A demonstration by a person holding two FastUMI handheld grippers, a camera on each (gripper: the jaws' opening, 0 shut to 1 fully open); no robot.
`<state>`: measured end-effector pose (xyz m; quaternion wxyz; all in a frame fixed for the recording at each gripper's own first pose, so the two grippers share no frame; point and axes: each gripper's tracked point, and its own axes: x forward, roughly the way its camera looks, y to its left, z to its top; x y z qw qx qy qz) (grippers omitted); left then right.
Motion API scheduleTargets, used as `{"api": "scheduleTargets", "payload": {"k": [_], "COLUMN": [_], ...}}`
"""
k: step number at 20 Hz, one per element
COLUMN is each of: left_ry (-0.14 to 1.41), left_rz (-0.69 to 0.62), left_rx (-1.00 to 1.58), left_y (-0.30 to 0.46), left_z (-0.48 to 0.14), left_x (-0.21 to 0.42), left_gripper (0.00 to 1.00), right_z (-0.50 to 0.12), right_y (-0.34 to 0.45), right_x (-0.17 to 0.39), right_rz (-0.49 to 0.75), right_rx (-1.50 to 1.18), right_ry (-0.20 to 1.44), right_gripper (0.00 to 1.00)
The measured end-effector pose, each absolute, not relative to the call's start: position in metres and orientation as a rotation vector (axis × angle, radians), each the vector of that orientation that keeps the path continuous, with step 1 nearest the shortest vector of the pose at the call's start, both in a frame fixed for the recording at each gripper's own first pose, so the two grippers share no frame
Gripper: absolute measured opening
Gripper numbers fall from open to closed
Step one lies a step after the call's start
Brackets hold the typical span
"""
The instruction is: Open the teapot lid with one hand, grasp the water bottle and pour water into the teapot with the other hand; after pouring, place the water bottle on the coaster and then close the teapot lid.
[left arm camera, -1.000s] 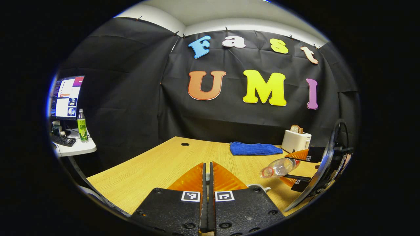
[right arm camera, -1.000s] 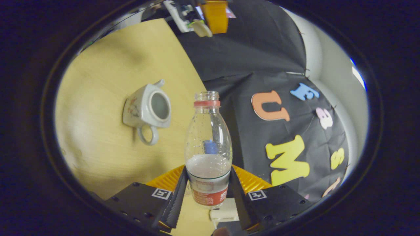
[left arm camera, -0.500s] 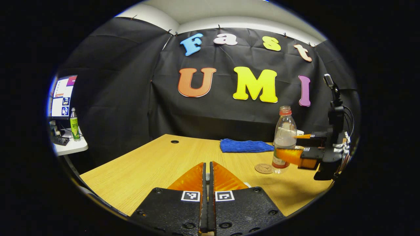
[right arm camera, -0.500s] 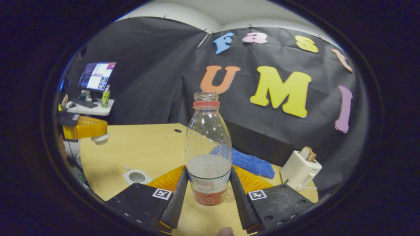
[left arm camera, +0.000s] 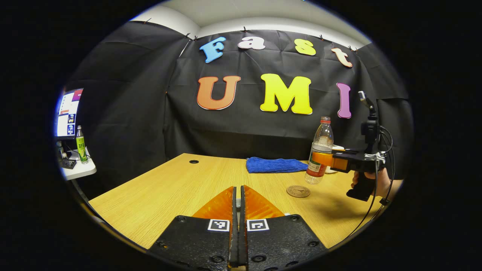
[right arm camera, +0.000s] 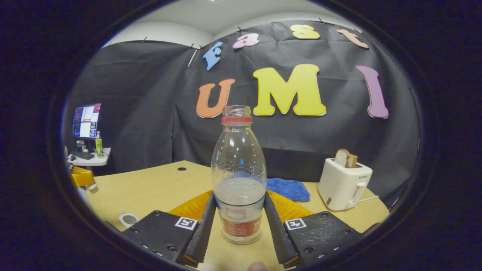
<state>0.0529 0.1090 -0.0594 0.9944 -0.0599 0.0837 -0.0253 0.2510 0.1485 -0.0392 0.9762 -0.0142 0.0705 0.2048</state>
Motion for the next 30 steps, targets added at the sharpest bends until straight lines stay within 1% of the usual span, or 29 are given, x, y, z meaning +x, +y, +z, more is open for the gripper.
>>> {"api": "scheduleTargets", "payload": {"k": [7, 21, 23, 25, 26, 27, 30], "left_ry": [0.175, 0.194, 0.194, 0.193, 0.19, 0.188, 0.18], "left_rz": [-0.015, -0.007, -0.005, -0.006, -0.009, -0.013, -0.028], "left_rx": [-0.124, -0.116, -0.116, -0.118, -0.121, -0.123, -0.135], "left_y": [0.124, 0.125, 0.125, 0.124, 0.122, 0.12, 0.11], "left_z": [-0.064, -0.071, -0.071, -0.07, -0.069, -0.068, -0.068], "left_x": [0.053, 0.056, 0.056, 0.057, 0.057, 0.057, 0.06], "left_gripper": [0.02, 0.02, 0.02, 0.02, 0.02, 0.02, 0.03], "right_z": [-0.081, -0.096, -0.096, -0.099, -0.099, -0.095, -0.09], "right_y": [0.154, 0.155, 0.154, 0.154, 0.153, 0.151, 0.138], "right_x": [0.289, 0.294, 0.292, 0.288, 0.285, 0.28, 0.261], "right_rz": [0.392, 0.385, 0.387, 0.388, 0.388, 0.391, 0.38], "right_rx": [-0.008, -0.004, -0.006, -0.001, 0.006, 0.012, 0.013], "right_ry": [0.206, 0.22, 0.221, 0.235, 0.238, 0.239, 0.235], "right_gripper": [0.7, 0.75, 0.87, 0.89, 0.96, 0.98, 0.96]}}
